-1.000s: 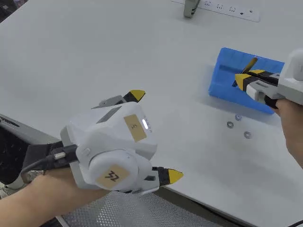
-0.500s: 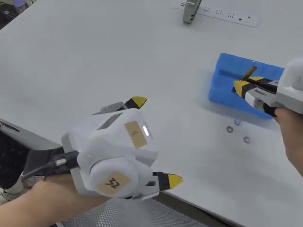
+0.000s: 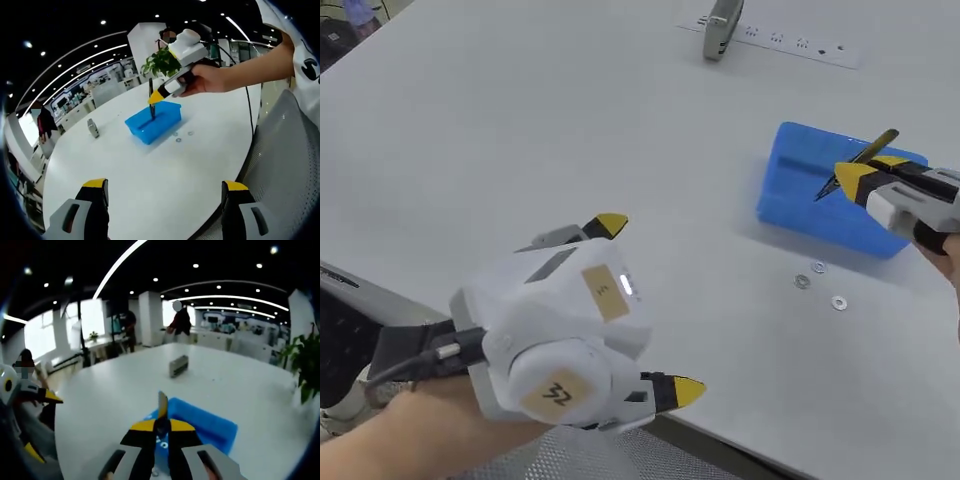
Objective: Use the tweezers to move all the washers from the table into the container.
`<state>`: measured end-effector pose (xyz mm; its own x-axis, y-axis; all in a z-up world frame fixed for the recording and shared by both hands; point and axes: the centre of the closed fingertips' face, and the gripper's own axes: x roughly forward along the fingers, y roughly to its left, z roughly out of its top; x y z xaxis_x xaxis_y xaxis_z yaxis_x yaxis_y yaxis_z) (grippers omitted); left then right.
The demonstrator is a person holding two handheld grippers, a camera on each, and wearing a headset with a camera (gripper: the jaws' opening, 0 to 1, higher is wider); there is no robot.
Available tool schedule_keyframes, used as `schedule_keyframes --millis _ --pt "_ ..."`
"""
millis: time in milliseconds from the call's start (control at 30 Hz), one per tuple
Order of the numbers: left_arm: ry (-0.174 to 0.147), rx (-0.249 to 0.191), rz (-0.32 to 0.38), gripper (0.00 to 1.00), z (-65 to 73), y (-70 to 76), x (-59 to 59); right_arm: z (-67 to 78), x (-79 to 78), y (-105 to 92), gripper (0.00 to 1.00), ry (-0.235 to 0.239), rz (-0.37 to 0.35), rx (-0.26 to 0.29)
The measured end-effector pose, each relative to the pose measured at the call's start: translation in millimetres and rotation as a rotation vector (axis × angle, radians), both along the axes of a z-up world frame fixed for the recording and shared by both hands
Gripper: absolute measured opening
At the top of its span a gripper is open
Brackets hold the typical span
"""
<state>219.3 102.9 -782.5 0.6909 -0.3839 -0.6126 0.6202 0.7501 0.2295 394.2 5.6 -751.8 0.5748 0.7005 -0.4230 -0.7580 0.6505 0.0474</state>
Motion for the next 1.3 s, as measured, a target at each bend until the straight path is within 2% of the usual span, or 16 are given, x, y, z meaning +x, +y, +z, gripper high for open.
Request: schedule_keyframes --millis 167,333,500,633,667,833,1167,1200,1233,1300 --pt "-0.005 0.001 0.0 0.96 0.8 0.1 0.3 5.9 -15.8 -5.5 0.04 -0.006 -0.002 0.01" --pt "-0.008 -0.001 0.0 0.95 1.3 0.1 0.2 -0.4 -26.4 -13.5 0.04 -0.012 -0.024 -0.014" --pt "-0.023 -0.001 0.004 0.95 4.0 0.9 1.3 -6.7 -37.5 -15.2 0.04 0.016 -0.033 -0.01" --pt "-0.023 -0.003 0.004 0.95 4.3 0.9 1.3 -20.3 -48.3 -12.5 0.04 0.055 -0.017 -0.015" --pt "-0.023 -0.003 0.001 0.95 4.2 0.4 1.1 -27.9 -52.4 -11.2 0.04 0.078 -0.001 -0.028" --pt "-0.02 0.002 -0.005 0.95 2.9 -0.2 0.4 -49.9 -56.8 -13.6 0.04 0.112 -0.005 -0.049" --pt "-0.01 0.01 -0.007 0.95 0.7 -0.3 -0.1 -56.9 -55.3 -10.8 0.05 0.138 -0.004 -0.049" --pt "-0.01 0.011 -0.006 0.95 0.5 0.0 -0.1 -58.3 -56.0 -10.6 0.05 0.135 -0.001 -0.058" --pt "-0.012 0.012 -0.005 0.95 0.7 0.3 0.1 -57.5 -56.2 -10.2 0.05 0.113 0.004 -0.063" --pt "-0.009 0.014 -0.004 0.95 0.1 0.6 0.0 -58.3 -55.2 -11.2 0.05 0.108 0.002 -0.072"
